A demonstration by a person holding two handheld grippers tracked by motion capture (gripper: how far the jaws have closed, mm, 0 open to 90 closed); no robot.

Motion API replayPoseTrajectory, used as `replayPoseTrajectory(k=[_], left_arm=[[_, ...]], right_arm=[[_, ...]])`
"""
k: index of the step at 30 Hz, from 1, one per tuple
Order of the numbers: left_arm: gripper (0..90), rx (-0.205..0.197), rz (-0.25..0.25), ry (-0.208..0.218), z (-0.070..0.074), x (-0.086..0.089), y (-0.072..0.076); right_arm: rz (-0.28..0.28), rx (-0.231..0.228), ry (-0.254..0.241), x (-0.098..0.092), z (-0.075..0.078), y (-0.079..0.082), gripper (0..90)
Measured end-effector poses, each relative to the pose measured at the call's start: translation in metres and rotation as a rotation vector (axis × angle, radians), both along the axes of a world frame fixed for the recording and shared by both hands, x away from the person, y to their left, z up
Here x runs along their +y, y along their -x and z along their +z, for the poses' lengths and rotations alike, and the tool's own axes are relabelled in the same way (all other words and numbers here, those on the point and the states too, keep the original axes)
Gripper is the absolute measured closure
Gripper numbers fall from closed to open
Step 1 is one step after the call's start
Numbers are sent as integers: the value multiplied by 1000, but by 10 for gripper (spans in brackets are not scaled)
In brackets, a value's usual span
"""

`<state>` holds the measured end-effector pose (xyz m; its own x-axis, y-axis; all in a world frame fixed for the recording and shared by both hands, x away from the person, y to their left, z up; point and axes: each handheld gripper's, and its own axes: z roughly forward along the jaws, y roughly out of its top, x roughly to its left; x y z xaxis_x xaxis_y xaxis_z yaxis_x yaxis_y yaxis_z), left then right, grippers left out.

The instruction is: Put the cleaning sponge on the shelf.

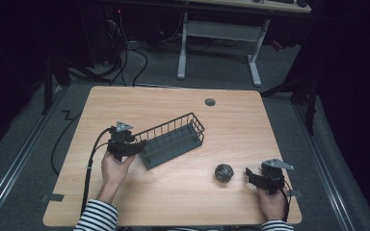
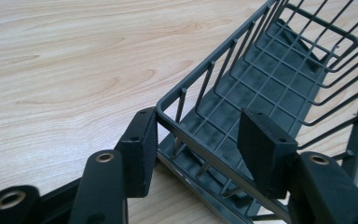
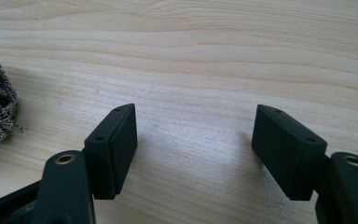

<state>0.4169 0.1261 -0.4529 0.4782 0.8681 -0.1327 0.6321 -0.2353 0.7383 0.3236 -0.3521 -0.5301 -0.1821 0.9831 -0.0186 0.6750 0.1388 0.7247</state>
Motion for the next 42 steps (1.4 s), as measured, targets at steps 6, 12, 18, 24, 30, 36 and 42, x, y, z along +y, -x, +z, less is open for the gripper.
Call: replayPoseTrajectory(k=[6,12,18,24,30,36,42], left_arm=[[489,-5,-23,7,-1,-6,2],[492,-7,-39,8,-1,-12,2],[492,-7,-46,10,-1,-15,3],[493,-3,-53,14,-1,-17,3],[402,1,-48,55,2,-13,2],[339,-23,-25,84,10,-3,5],[333,-47,-35,77,17,8,12]], right_arm=[[0,0,0,0,0,0,315],[-2,2,-1,0,0,0,315],[-1,1,-1,0,0,0,315],[-1,2,-1,0,0,0,315],[-1,2,-2,0,0,0,313],[-1,3,-3,0,0,0,313],[-1,3,-3,0,0,0,313]])
